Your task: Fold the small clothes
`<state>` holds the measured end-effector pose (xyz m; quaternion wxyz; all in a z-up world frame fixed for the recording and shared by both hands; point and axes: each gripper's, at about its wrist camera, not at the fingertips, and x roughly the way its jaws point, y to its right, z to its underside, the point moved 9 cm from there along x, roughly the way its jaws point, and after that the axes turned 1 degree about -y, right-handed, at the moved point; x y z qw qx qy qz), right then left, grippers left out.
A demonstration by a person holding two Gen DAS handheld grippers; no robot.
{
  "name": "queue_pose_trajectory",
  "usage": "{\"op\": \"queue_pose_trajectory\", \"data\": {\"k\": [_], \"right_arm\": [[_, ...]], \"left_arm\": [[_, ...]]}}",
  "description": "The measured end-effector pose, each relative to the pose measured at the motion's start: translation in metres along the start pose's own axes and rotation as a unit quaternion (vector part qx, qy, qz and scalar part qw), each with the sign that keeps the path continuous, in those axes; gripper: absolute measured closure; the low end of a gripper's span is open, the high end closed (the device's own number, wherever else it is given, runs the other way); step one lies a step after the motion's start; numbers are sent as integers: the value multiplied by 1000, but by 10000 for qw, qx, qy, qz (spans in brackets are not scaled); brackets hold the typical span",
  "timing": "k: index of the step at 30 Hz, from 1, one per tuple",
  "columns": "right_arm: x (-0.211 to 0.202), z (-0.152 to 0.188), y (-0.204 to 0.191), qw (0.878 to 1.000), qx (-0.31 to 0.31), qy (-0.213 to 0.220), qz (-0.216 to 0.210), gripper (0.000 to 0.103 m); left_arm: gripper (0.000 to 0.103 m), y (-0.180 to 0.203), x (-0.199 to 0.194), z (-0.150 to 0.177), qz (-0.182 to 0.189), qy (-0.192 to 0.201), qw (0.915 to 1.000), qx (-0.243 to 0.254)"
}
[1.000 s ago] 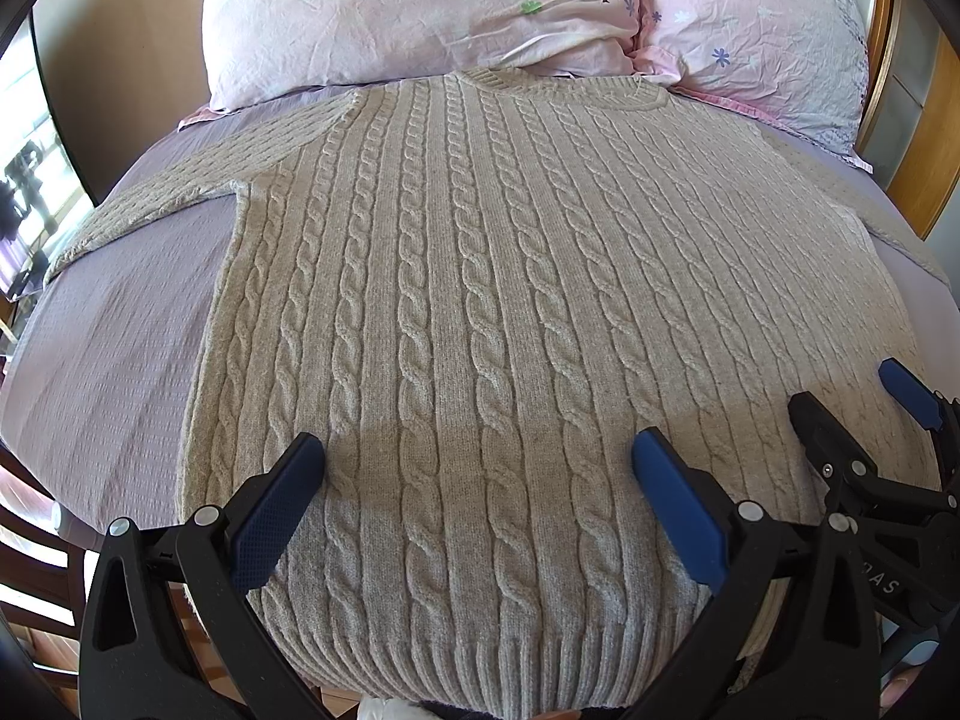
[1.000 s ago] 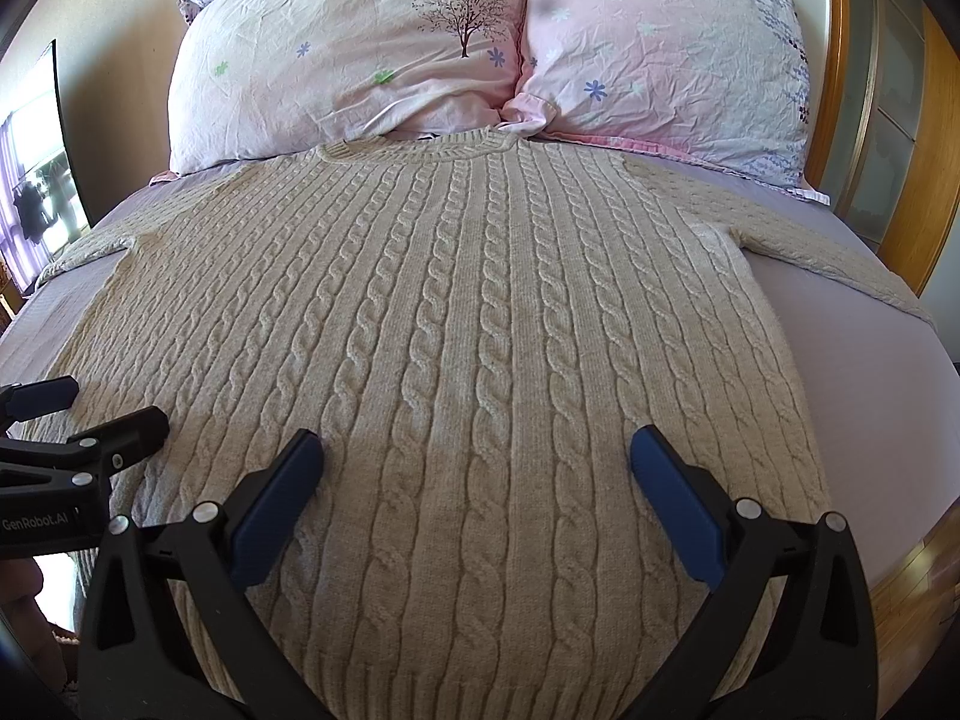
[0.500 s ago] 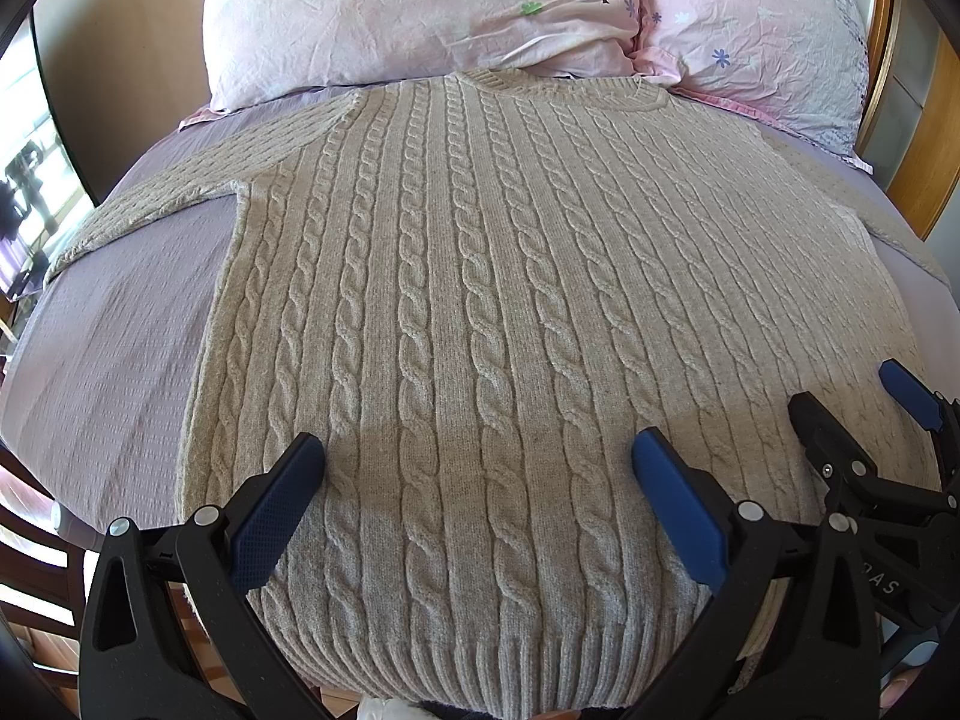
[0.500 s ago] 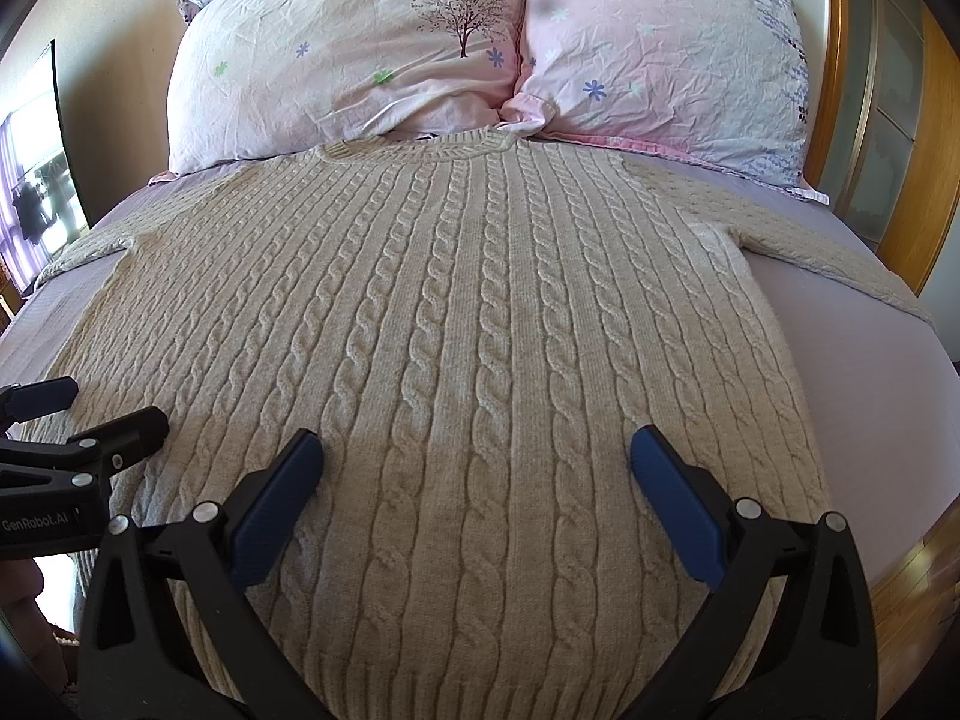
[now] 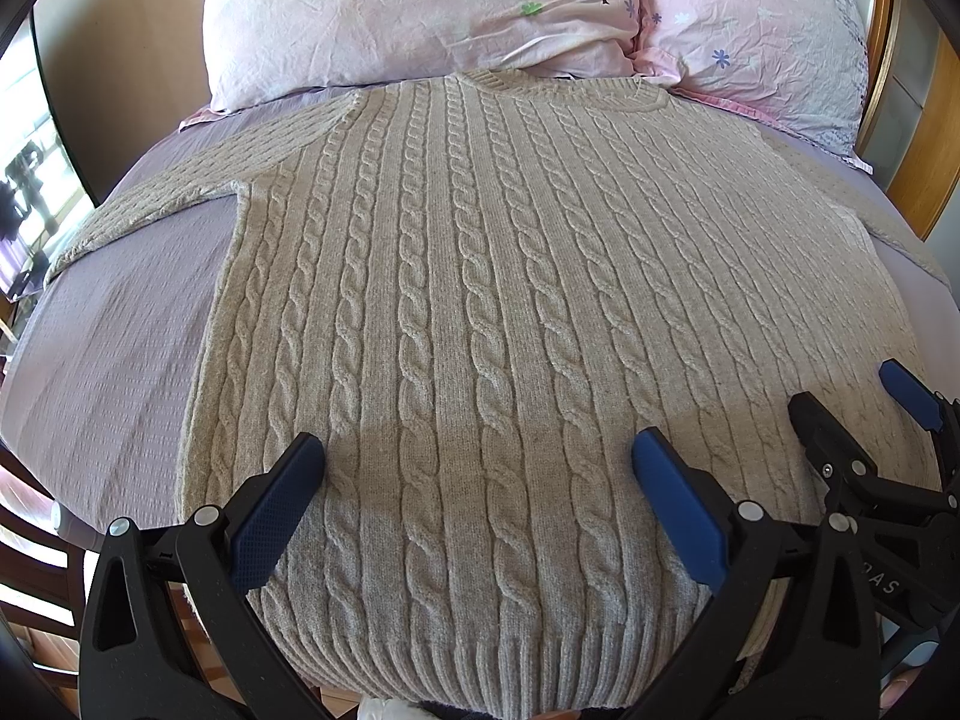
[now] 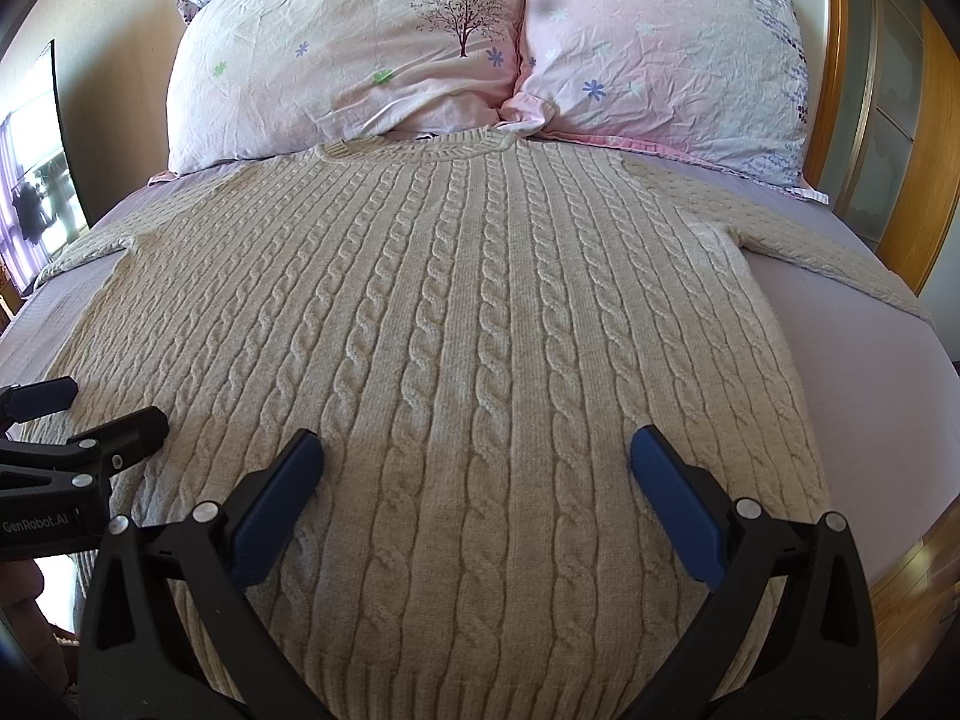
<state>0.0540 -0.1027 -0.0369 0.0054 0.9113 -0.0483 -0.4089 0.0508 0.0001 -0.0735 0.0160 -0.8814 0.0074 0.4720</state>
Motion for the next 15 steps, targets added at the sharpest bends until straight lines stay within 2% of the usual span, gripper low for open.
{"op": "queue_pose_trajectory", "data": {"k": [15], "right_arm": [[3,-2,0,9999,-117,-61,-58,2]], "left_arm": [[1,0,0,-1,8,-116,9999,52]]}}
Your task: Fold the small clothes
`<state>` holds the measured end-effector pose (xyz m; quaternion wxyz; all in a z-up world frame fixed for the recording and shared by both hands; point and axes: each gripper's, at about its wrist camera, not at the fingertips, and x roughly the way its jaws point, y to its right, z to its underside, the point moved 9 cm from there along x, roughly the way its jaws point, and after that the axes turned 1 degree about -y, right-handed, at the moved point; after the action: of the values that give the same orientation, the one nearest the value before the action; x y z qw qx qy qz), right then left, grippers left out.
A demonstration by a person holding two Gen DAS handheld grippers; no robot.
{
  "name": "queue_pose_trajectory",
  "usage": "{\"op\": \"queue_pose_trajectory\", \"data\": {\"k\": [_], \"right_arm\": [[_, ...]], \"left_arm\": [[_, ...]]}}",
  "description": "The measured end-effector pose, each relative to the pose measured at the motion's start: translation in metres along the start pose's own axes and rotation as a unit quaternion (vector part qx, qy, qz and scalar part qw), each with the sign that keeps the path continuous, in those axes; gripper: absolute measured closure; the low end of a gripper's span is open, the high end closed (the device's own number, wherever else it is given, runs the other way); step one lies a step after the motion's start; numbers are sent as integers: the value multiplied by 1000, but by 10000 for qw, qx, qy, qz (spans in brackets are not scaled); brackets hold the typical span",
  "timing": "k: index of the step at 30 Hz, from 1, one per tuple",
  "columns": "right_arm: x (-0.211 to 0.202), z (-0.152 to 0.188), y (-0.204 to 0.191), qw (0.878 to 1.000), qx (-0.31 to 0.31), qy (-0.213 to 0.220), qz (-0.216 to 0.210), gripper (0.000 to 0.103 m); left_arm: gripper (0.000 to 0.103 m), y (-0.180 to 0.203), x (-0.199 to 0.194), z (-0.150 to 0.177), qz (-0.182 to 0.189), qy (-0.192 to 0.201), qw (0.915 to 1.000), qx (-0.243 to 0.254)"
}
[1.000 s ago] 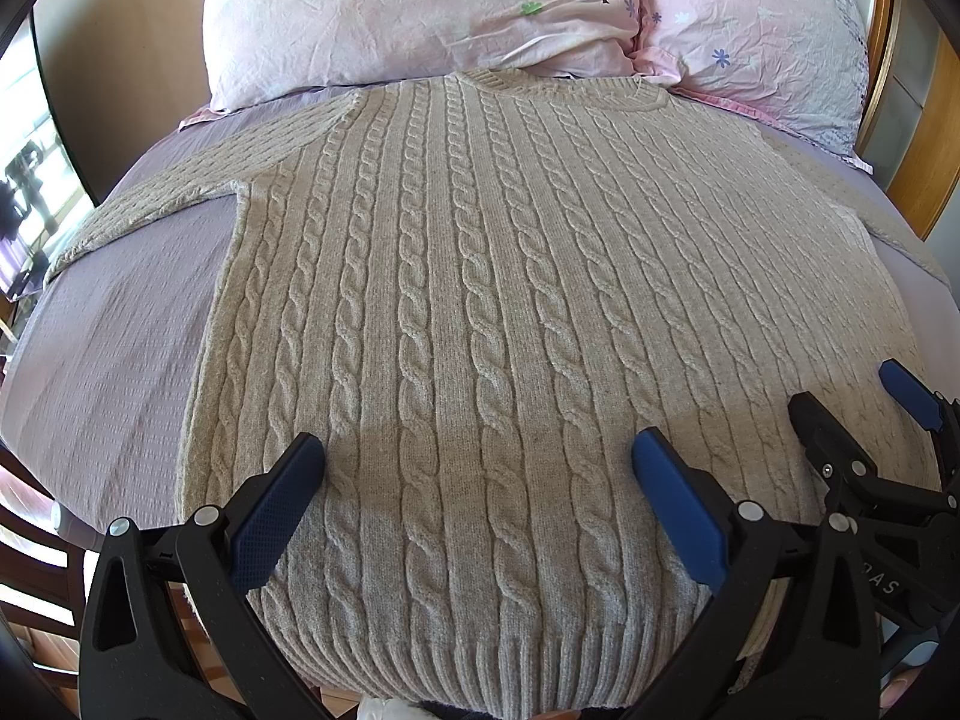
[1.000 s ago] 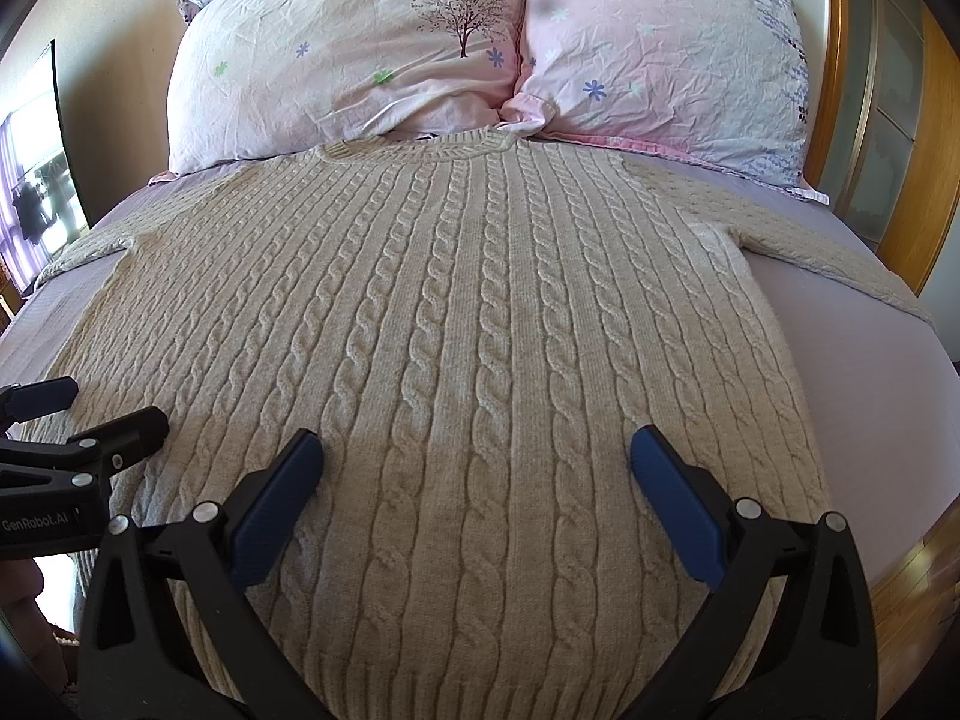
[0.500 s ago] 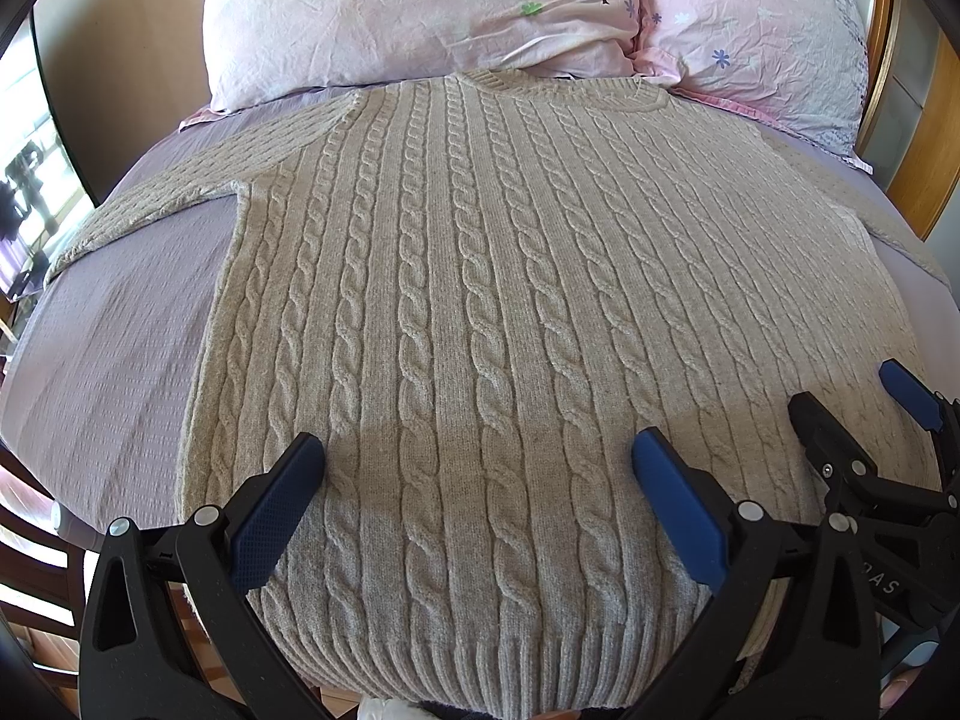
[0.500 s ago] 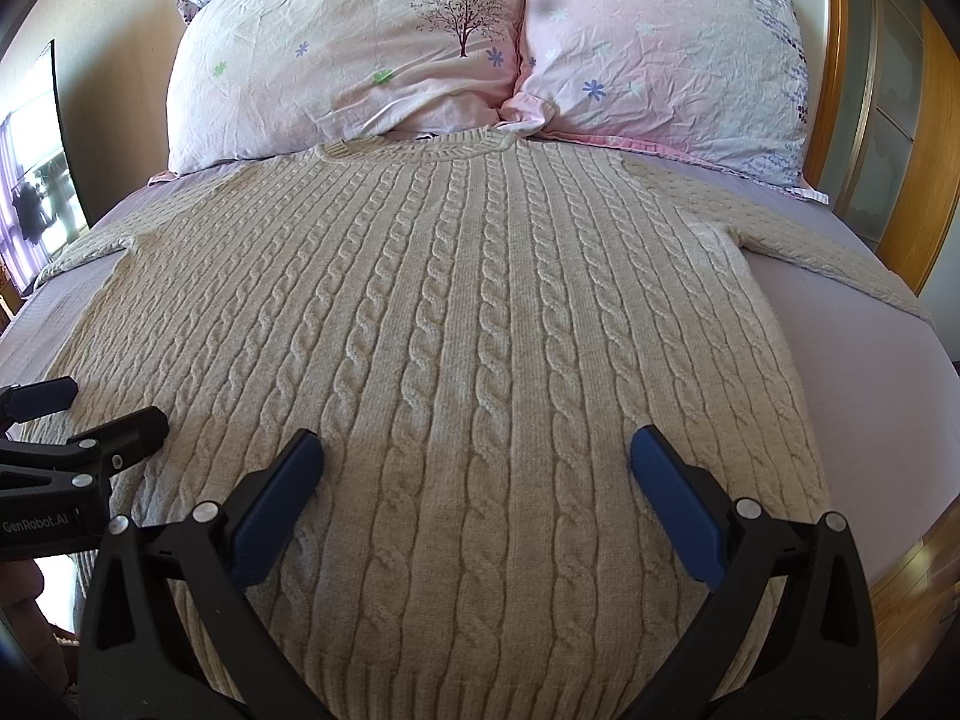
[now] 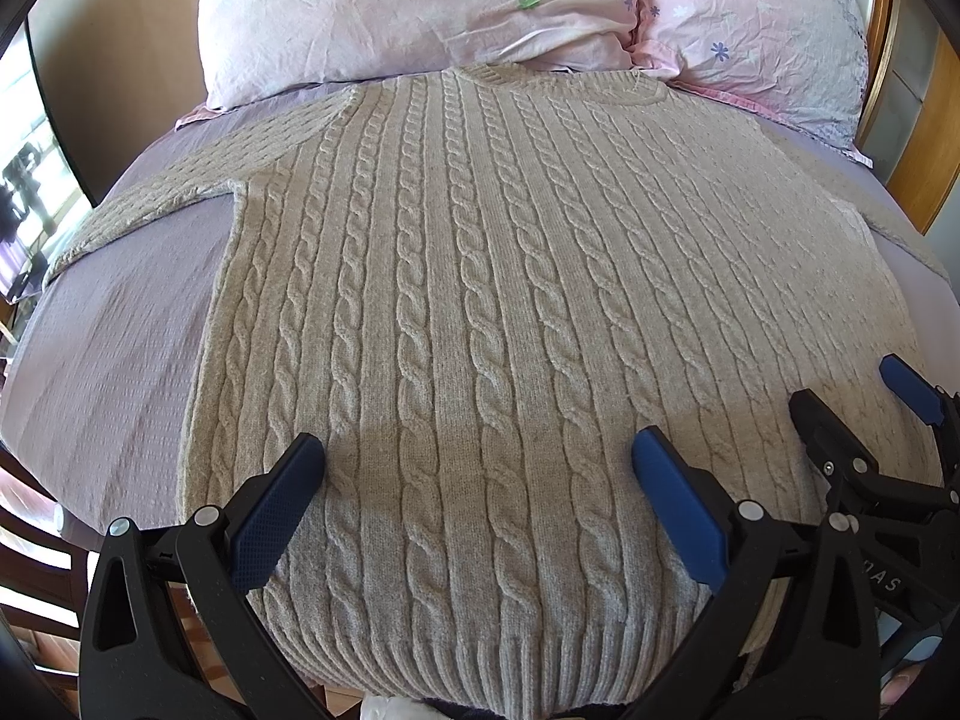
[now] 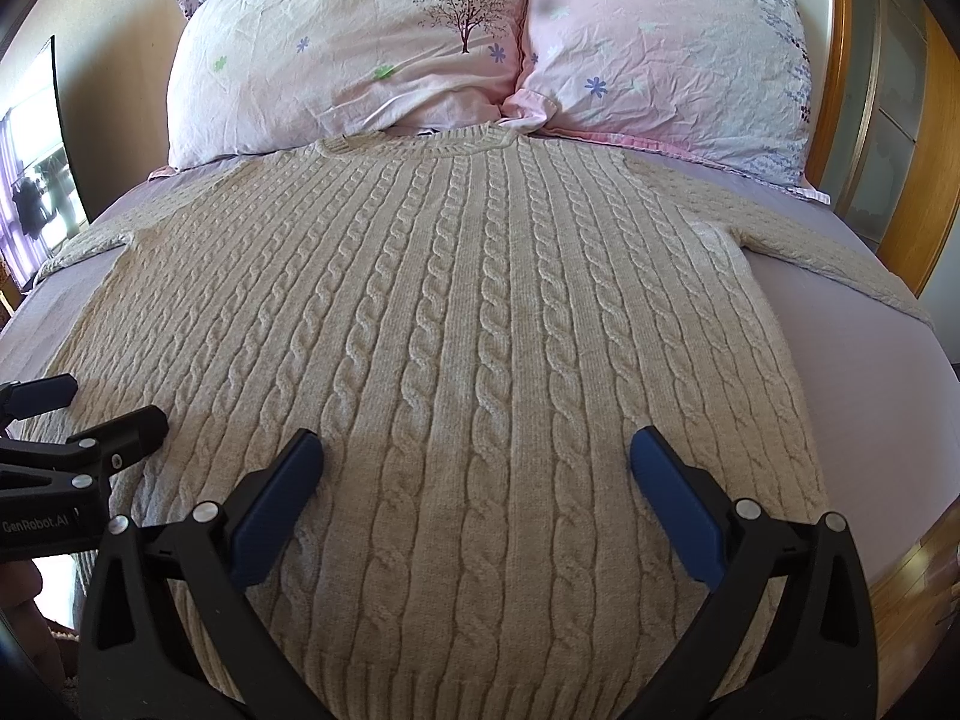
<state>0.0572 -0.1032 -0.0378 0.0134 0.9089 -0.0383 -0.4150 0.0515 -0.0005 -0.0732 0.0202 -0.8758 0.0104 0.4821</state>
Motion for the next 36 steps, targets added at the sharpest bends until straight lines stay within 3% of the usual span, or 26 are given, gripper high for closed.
{"op": "queue_pose_trajectory", "data": {"k": [2,5,8,10,13,15,17,19,20,24,25,27,29,31,34,36], "right_arm": [[-2,-1,-2,9997,-141,130,-163,2],[-4,-4,6,9958,-433,233,-777,2],[-20,-34,71,9950,459,514,-721,2],[-32,-57,144,9852,1433,836,-427,2],[-32,-70,267,9463,3074,1002,-27,8],[-21,-68,335,9131,3966,943,-2,41],[-5,-58,391,8832,4633,677,289,46],[9,-51,431,8623,5005,568,522,52],[16,-48,445,8535,5151,508,602,54],[42,-37,474,8268,5580,362,607,61],[44,-38,479,8258,5580,397,715,63],[49,-37,487,8240,5579,352,924,83],[58,-40,491,8254,5544,350,1006,95],[54,-49,488,8335,5385,441,1157,97],[26,-104,444,8803,4483,1163,1026,97],[9,-150,384,9132,3734,1532,570,97]], "left_arm": [[1,0,3,-3,25,-40,10000,42],[1,1,5,-6,31,-65,10000,56],[1,2,2,-9,64,-77,9997,243],[1,-3,-4,-20,165,223,9993,246],[1,-20,-17,-43,177,881,9958,179],[1,-34,-21,-58,342,1214,9920,30],[1,-48,-25,-71,975,1487,9837,-272],[1,-67,-26,-82,1646,1639,9697,-759],[1,-80,-24,-88,1774,1684,9642,-1027],[1,-128,-24,-102,1247,1961,9595,-1593],[1,-139,-25,-104,1122,2054,9580,-1659],[1,-158,-24,-106,882,2129,9578,-1716],[1,-173,-21,-106,728,1998,9622,-1699],[1,-191,-19,-102,545,1925,9636,-1776],[1,-219,-16,-96,353,1881,9600,-2042],[1,-240,-15,-94,219,1948,9540,-2270]]}}
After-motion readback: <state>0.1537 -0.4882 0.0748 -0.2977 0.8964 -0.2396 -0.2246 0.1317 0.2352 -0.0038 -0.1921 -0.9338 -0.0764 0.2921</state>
